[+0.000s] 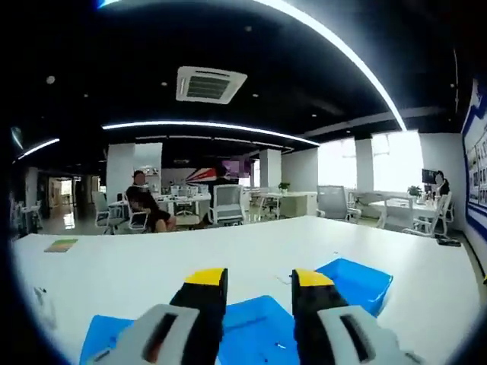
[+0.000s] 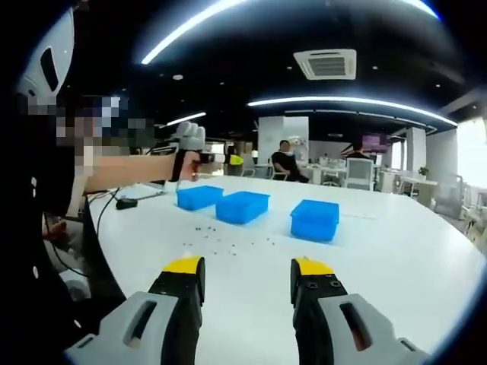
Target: Pick up the resistors one by one and place each resistor into its matching bin, sorting the parts by color and model until every resistor is separated into the correct bin for its type
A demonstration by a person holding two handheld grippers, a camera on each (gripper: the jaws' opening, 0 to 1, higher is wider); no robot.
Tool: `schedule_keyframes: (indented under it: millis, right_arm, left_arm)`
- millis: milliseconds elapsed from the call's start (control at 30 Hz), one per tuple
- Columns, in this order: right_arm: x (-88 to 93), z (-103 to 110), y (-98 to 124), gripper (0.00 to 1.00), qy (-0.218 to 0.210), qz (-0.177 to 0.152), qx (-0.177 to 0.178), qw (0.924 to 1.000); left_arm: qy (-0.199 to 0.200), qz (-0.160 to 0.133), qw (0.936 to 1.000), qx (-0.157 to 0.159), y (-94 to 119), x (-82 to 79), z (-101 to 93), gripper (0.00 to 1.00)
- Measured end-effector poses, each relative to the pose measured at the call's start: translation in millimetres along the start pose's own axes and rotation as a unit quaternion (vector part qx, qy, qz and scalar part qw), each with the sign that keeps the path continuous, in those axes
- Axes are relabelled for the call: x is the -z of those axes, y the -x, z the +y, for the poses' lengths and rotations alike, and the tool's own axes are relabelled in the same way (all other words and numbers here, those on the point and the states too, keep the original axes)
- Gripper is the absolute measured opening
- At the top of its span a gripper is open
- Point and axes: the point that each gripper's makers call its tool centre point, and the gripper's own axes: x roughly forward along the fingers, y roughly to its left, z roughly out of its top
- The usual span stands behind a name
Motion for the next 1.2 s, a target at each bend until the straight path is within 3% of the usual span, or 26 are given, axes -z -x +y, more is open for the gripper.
schedule_keyframes:
  millis: [367,600,900,1133,1200]
  right_arm:
    - [-1.0,9,-13,0.47,0.005,0.003,-0.019,0.9998]
    - [-7.6,14,-18,0.47,0.014,-0.003,-0.030,0.9994]
    - [-7.6,22,-22,0.47,0.019,-0.001,-0.042,0.9989]
    - [-10.4,22,-21,0.47,0.021,-0.004,-0.045,0.9988]
    - [-10.7,22,-21,0.47,0.023,-0.004,-0.046,0.9986]
  left_arm:
    - [0.002,-0.009,0.9998,0.016,55,13.7,-3.7,0.38]
    - [0.014,-0.028,0.9980,0.054,127,29.9,-31.8,0.40]
    - [0.008,-0.053,0.9961,0.070,214,37.1,-52.6,0.41]
    - [0.005,-0.054,0.9961,0.070,267,51.7,-56.6,0.42]
    - [0.015,-0.046,0.9967,0.066,283,63.5,-52.3,0.42]
